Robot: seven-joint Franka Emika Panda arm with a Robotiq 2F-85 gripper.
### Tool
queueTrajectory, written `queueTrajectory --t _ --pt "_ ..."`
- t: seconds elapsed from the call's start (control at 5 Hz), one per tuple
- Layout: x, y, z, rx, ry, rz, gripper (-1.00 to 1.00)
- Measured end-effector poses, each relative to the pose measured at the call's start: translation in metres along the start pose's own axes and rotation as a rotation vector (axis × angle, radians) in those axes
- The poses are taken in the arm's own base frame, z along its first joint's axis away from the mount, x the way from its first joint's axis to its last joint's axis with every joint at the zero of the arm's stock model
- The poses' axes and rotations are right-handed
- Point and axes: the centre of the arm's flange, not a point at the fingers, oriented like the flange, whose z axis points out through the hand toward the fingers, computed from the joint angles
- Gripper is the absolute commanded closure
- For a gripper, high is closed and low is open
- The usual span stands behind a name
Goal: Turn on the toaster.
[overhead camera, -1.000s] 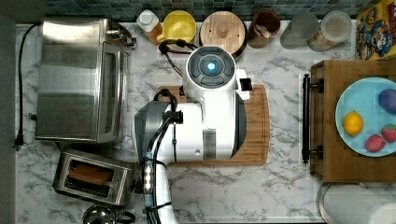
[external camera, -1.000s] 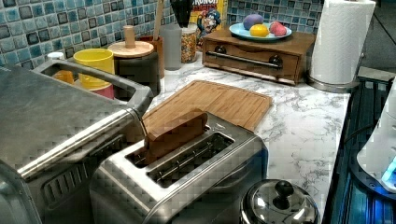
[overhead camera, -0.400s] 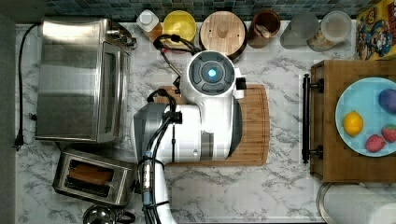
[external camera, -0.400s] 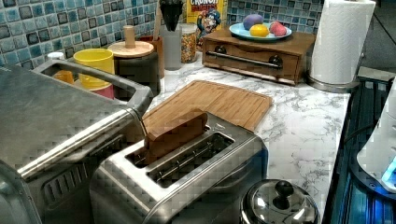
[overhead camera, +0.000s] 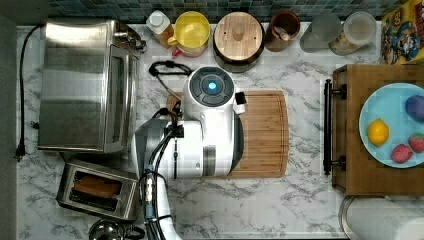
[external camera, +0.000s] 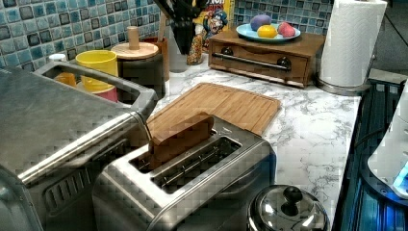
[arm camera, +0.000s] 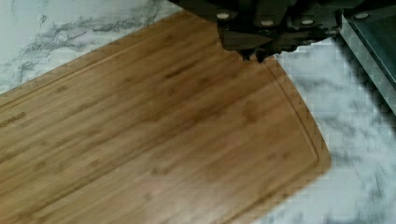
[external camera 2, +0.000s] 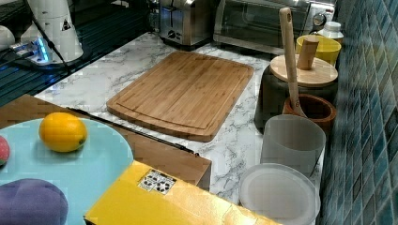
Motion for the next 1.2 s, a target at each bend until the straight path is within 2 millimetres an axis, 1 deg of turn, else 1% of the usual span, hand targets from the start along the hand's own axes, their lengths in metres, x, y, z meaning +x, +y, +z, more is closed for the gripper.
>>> queueTrajectory --t 0.2,0.4,0.6,0.8,1.0,1.2 --pt "-0.015 0.003 0.033 -0.029 -0.063 -0.028 1.00" --pt "-0.033 0.009 0.061 -0.061 -0.096 -0.038 1.00" --pt "-0.061 0.015 0.079 -0.093 -0.123 -0.101 1.00" --pt "-0.089 0.013 0.074 -0.090 -0.087 -0.204 1.00" --pt "-0.116 0.003 0.053 -0.057 -0.026 -0.283 1.00" --pt "-0.137 -0.011 0.026 -0.016 0.085 -0.334 1.00"
